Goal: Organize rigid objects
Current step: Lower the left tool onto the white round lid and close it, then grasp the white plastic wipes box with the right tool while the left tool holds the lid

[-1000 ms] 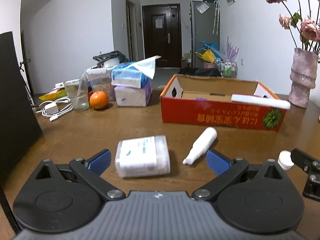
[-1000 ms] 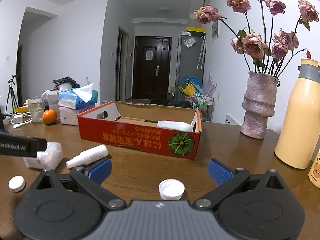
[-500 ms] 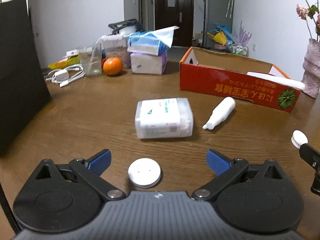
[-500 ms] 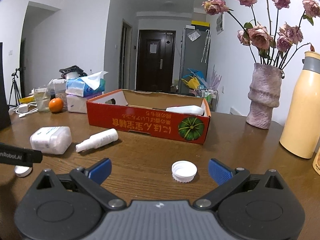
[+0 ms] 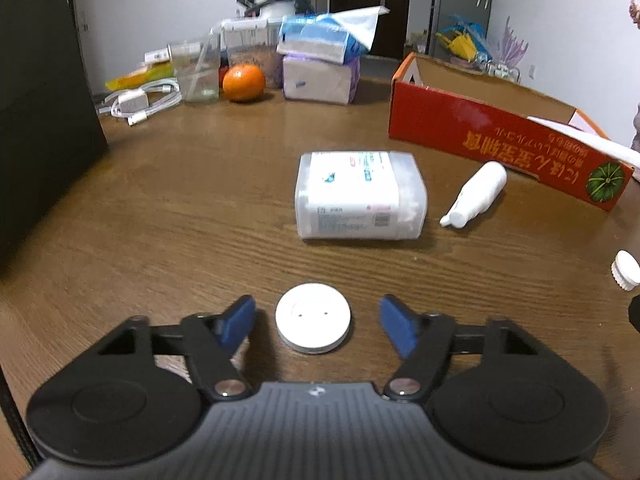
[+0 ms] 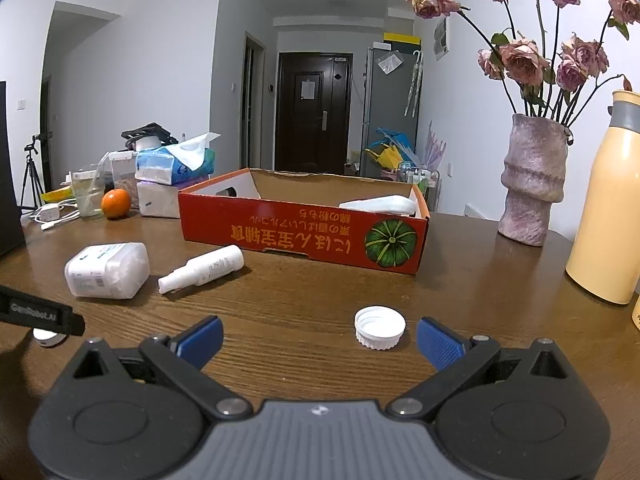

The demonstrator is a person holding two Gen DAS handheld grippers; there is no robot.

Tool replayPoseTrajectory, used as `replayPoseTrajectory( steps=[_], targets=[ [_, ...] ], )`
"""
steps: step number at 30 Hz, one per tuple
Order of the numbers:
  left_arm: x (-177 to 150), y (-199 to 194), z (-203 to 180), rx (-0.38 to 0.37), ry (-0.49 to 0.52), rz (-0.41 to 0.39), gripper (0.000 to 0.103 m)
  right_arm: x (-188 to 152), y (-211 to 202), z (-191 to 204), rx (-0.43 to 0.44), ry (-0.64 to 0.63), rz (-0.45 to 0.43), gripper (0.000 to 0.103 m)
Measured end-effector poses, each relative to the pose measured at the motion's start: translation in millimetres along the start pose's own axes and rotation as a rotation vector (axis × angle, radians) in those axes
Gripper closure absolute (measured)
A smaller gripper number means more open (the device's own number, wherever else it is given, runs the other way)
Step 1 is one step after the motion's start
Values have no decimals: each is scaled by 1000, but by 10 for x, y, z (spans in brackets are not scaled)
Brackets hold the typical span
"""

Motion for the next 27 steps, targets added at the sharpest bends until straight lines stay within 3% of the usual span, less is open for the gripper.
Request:
replayPoseTrajectory(
  steps=[5, 15, 27],
  targets=[
    [-1, -21, -2, 3, 8, -15, 62, -18, 5, 22, 3, -3, 8, 0],
    [28, -141, -25, -61, 15, -61, 63, -36, 18, 55, 7, 3, 17, 0],
    [123, -160, 229, -45, 27, -115, 63, -14, 9, 320, 50, 15, -3, 0]
  ],
)
Point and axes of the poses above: each gripper's, at about its wrist camera, not at the fingertips, and y roughly the way its jaws point, z to its left, x to its top, the point moved 4 cm from there along y, roughly the way its jaws point, and after that the axes turned 2 degrees about -z, right-handed, at the moved point
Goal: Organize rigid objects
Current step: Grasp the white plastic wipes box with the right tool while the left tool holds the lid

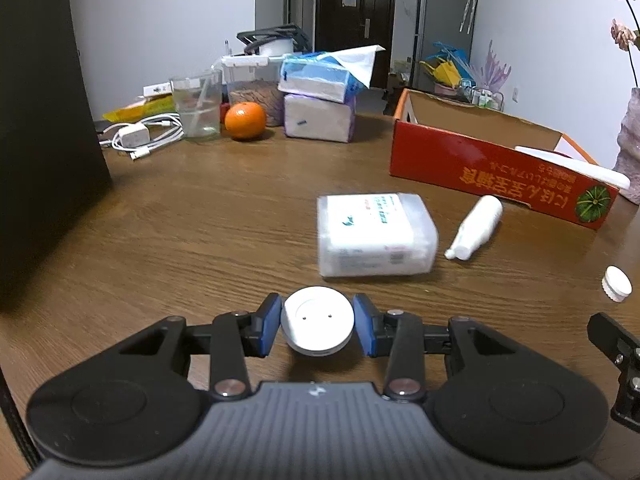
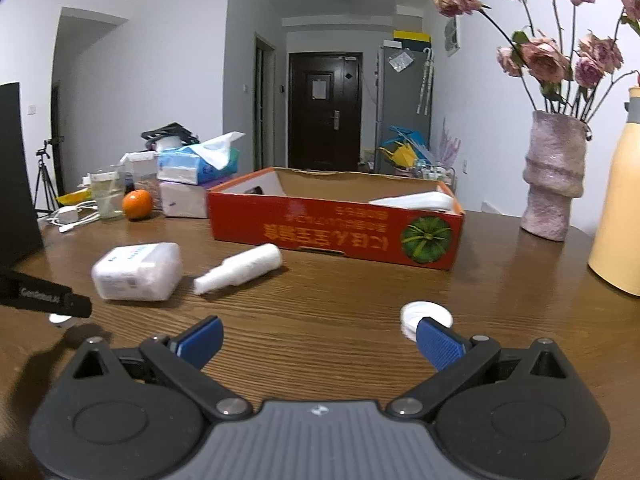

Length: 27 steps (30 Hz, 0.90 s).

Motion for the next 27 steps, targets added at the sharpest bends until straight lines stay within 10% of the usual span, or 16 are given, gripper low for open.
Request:
replayPoseTrajectory(
  steps=[27],
  targets=[
    [152, 160, 718, 58, 68, -48, 63, 167, 341, 1263, 108, -41, -9, 0]
  ],
)
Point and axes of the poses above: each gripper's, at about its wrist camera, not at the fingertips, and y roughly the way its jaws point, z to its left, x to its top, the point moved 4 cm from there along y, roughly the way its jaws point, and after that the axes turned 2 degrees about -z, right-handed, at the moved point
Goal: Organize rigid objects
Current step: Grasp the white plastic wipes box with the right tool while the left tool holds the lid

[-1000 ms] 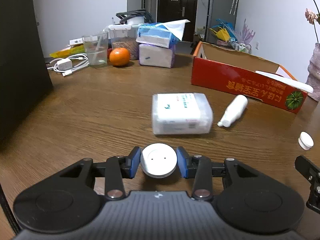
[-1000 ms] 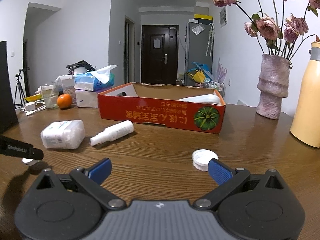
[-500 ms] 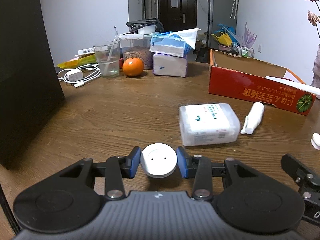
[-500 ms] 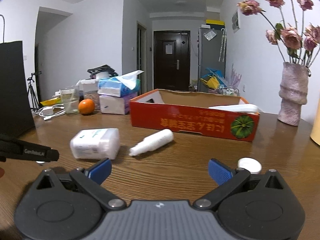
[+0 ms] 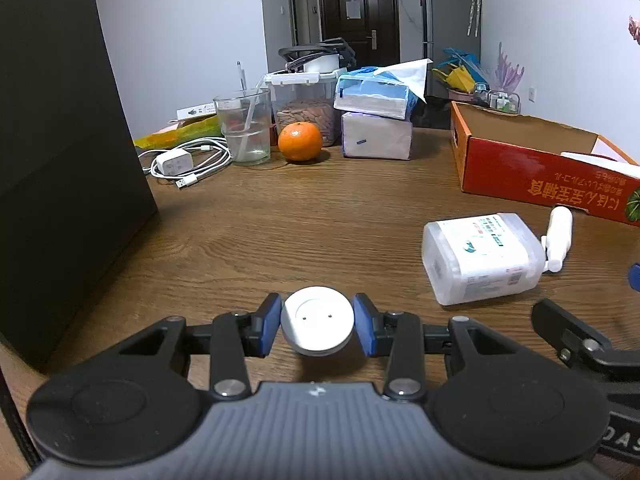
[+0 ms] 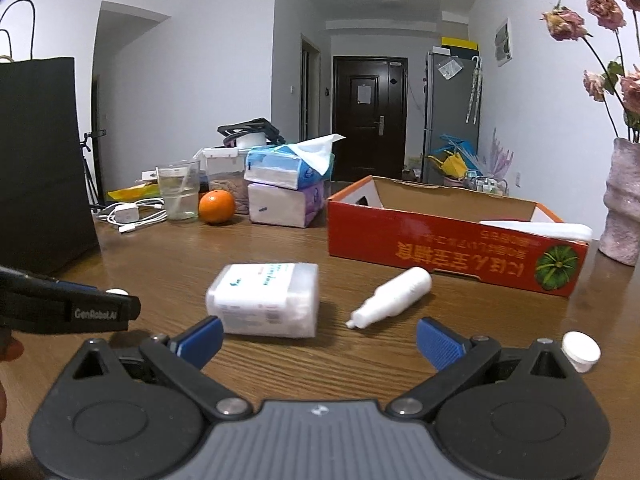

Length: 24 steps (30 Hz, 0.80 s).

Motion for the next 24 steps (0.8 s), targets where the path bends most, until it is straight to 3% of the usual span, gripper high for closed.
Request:
replayPoseTrajectory(
  steps=[24],
  targets=[
    [132, 286, 389, 31, 25, -3, 63, 167, 652, 511, -24, -9, 79, 0]
  ],
)
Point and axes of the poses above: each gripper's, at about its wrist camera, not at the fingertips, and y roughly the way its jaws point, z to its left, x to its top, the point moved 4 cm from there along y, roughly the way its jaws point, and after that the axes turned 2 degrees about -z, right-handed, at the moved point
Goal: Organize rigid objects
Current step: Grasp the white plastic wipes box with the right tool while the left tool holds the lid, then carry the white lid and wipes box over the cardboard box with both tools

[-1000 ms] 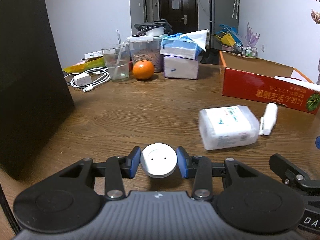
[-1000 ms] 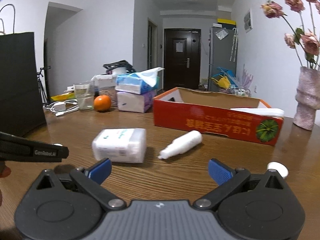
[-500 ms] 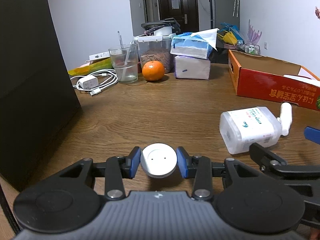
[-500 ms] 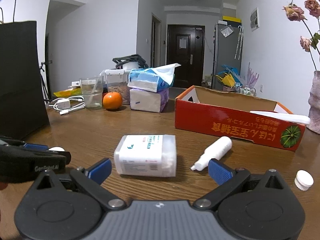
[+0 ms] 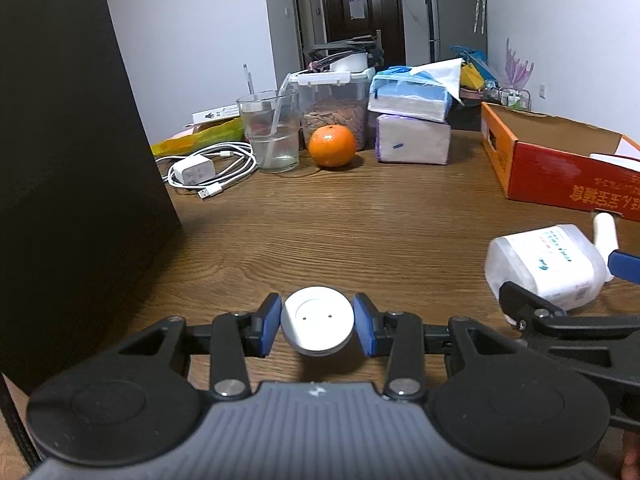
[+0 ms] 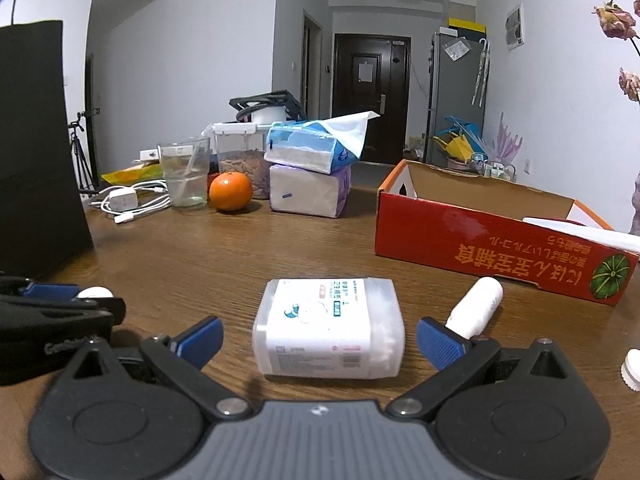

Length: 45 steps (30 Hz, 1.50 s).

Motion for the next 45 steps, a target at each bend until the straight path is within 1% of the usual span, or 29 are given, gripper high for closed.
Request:
replayPoseTrajectory(
  steps=[9, 12, 14, 15, 16, 17, 25, 38, 45],
  targets=[
    [35, 160, 73, -8, 10, 12, 63, 57, 203, 67, -37, -1, 42, 0],
    [52, 195, 79, -7, 13, 9, 63, 69, 274, 71, -48, 8, 58, 2],
    [62, 212, 87, -13, 8, 9, 63, 78, 310, 75, -48, 16, 64, 5],
    [63, 210, 82, -14, 9, 9, 63, 83, 329, 79, -48, 17, 68, 9],
    [64, 215, 80, -17, 9, 9, 63, 85, 348, 83, -49, 15, 73, 17],
    [64, 218, 75, -18, 11, 10, 63, 85, 363, 88, -48, 12, 80, 21],
    [66, 216, 71, -20, 7, 7, 63, 97, 313, 111, -3, 8, 65, 22],
    [99, 105, 22, -3, -12, -21, 63, 167, 153, 36, 18, 27, 6, 22],
    [215, 9, -94, 3, -9, -39, 63, 234, 69, -66, 29, 51, -18, 22]
  ],
)
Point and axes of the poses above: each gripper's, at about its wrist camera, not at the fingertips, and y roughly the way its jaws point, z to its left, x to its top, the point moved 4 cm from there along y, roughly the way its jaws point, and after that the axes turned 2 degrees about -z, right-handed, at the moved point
